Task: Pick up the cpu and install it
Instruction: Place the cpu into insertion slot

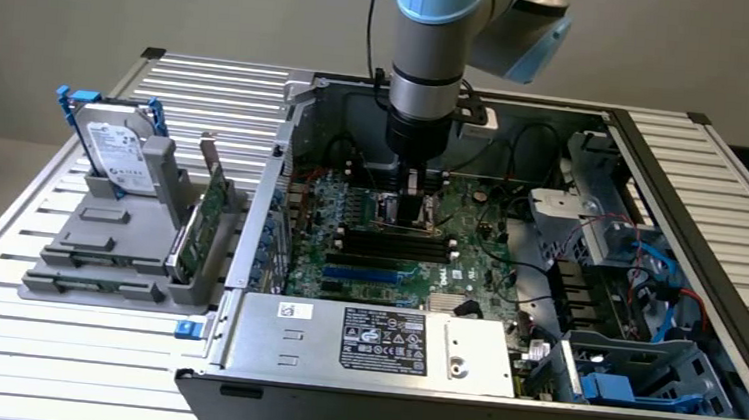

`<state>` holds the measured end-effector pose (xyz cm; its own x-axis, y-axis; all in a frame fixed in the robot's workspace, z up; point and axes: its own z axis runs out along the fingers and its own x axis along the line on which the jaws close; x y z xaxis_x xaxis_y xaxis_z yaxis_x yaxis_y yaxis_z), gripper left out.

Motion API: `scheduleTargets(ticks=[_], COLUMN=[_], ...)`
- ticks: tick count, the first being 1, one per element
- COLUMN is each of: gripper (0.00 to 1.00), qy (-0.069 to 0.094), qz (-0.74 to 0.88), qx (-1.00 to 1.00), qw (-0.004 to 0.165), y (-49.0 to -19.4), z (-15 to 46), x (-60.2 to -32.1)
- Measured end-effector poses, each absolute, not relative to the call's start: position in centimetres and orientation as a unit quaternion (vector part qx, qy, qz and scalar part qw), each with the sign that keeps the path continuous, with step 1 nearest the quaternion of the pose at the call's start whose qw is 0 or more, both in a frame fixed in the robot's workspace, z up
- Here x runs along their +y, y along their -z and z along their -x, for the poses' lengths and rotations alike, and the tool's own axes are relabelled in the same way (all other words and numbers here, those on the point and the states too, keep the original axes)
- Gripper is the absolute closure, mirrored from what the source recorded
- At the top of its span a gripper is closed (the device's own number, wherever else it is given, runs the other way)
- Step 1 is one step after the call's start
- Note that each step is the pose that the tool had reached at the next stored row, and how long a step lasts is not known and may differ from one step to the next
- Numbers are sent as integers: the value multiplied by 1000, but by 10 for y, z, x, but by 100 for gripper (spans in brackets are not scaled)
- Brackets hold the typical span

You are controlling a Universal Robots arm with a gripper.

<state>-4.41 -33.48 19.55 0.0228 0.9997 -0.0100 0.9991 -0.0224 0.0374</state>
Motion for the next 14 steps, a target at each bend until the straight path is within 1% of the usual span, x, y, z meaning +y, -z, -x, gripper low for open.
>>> scheduleTargets(ticks=[14], gripper=[37], qy=[-9], qz=[-715], qx=[699], qw=[17], y=[-196], z=[44], x=[-332])
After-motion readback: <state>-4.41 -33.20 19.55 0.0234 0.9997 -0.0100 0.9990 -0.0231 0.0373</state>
